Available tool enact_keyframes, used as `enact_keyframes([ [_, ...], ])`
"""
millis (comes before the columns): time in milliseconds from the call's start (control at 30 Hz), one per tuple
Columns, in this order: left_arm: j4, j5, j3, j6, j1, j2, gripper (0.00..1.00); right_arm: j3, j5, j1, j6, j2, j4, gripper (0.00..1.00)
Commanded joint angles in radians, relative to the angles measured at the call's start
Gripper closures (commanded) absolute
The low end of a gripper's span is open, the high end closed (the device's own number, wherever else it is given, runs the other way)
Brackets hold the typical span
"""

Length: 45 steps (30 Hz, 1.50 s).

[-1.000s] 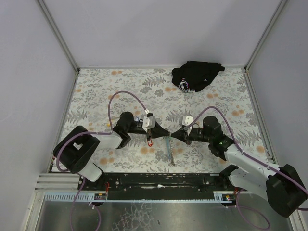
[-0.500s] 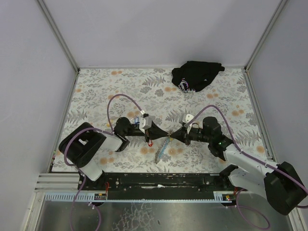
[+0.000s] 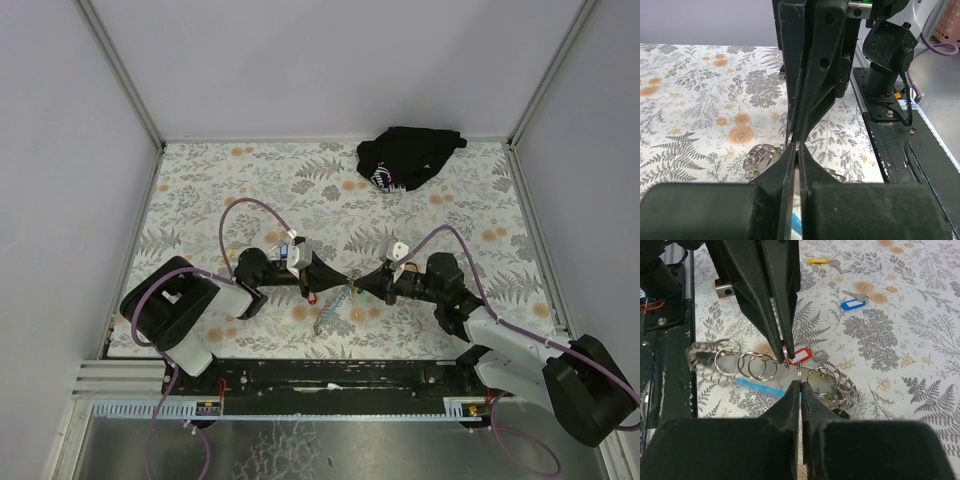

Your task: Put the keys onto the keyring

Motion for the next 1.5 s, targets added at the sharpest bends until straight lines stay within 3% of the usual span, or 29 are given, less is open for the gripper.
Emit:
enact_keyframes([
  [0,0.145,0.014,0.002,-0.007,0.001,-0.021,1.0,0.025,0.057,-0.006,0.102,0.036,0.052,0.97],
  [167,0.145,0.033,0.011,-0.017,0.001,-0.005,1.0,0.06,0.218,-0.006,0.224,0.031,0.002,0.79],
  [367,0.146,0.03,0.012,-0.019,-0.002,-0.004,1.0,0.02,0.383,-0.006,0.215,-0.079,-0.044,0.68],
  [500,0.146,0.024,0.012,-0.02,-0.002,0.0,1.0,0.016,0.176,-0.005,0.152,-0.092,-0.018,0.68],
  [667,0.146,0.03,0.014,-0.026,-0.003,-0.002,1.0,-0.022,-0.053,-0.006,0.094,-0.059,0.134,0.68],
  [1100,0.146,0.054,0.027,-0.034,-0.012,0.004,1.0,-0.037,-0.167,-0.006,0.025,0.032,0.333,0.68],
  [1467,0.147,0.074,0.038,-0.044,-0.02,0.007,1.0,-0.031,-0.165,-0.006,0.009,0.082,0.349,0.8],
])
